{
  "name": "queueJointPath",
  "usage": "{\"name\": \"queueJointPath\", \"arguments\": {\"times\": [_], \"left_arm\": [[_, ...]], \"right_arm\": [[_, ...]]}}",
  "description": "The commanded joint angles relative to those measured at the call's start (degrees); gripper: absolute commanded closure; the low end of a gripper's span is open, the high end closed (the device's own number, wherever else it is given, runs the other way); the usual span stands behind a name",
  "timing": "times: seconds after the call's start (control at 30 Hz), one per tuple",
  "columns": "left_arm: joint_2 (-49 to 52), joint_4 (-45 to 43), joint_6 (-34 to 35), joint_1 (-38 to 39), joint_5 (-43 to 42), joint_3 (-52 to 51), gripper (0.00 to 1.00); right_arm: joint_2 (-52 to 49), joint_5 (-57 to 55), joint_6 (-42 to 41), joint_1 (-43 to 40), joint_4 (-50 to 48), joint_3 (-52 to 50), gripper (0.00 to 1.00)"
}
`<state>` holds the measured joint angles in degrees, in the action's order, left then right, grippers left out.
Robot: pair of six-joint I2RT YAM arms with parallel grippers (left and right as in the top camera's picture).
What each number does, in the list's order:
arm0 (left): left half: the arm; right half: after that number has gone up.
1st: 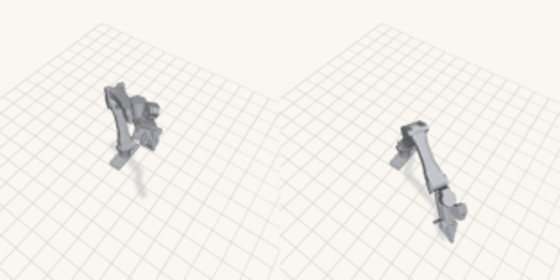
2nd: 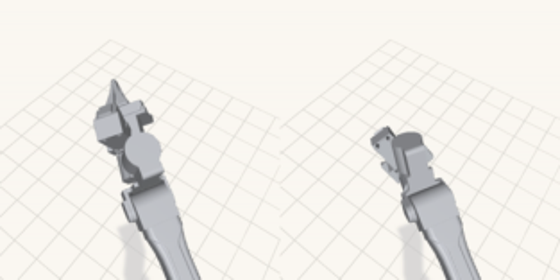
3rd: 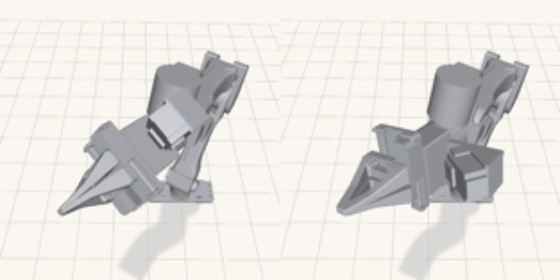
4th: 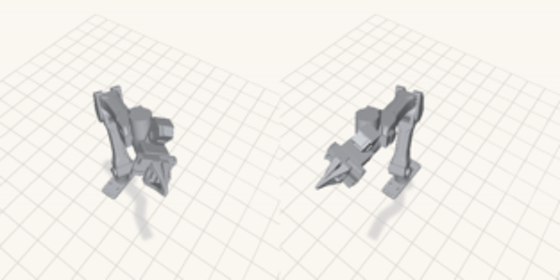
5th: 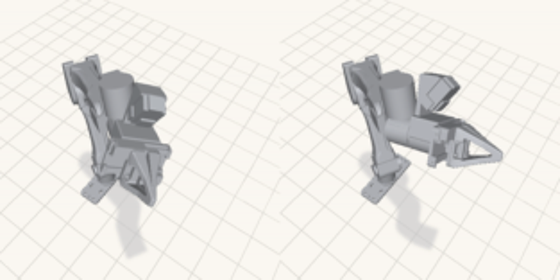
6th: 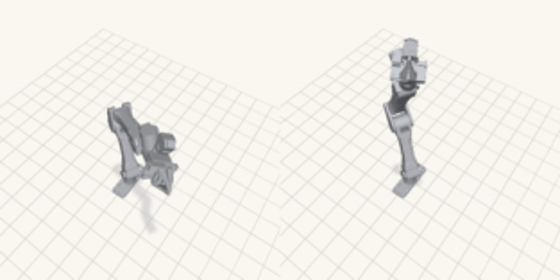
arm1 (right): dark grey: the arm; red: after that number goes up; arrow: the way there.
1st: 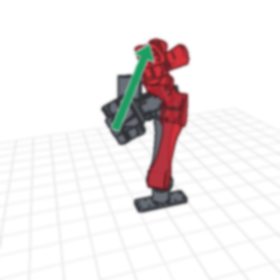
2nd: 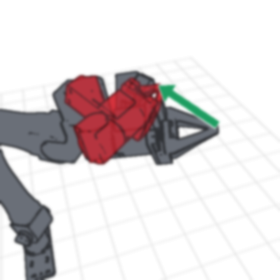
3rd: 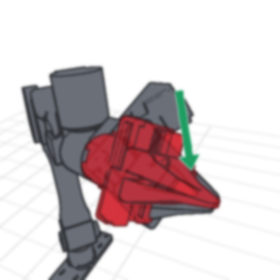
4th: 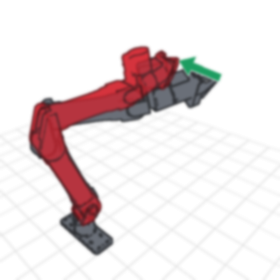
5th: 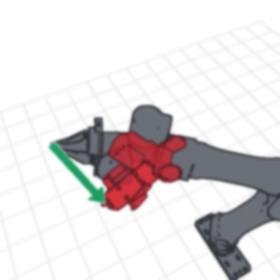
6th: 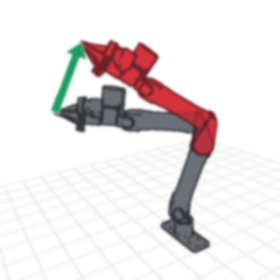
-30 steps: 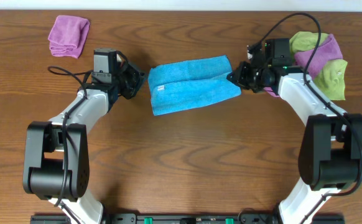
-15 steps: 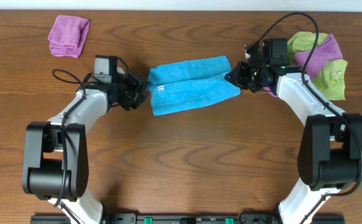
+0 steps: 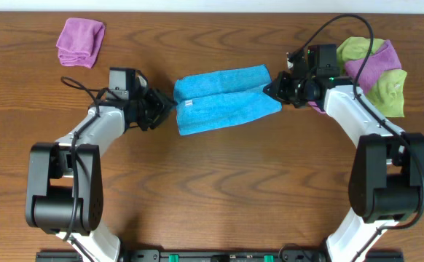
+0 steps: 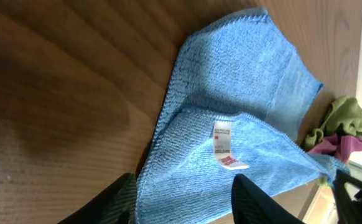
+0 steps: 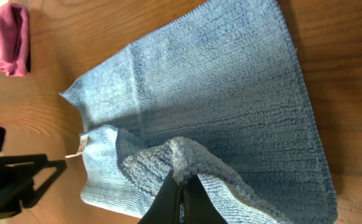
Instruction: Fold the cloth
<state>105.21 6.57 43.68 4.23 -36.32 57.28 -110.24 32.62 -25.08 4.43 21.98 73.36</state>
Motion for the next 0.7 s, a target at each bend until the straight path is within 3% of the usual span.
{"name": "queueJointPath", "arguments": {"times": [0.0,0.47,0.67], "left_arm": [[-1.1,-2.1,-1.7,-0.1,-2.1,-3.5,0.46],[1.6,-8.9,0.2,2.8,-2.7,-5.9,0.42],[1.7,-7.8,0.0,2.9,-3.7,-5.9,0.42]], "right_arm": [[-1.0,0.9,-0.6,0.5,-0.1,1.7,0.99],[-1.0,1.5,-0.6,0.5,0.1,1.7,0.99],[-1.0,1.5,-0.6,0.5,0.1,1.7,0.98]]}}
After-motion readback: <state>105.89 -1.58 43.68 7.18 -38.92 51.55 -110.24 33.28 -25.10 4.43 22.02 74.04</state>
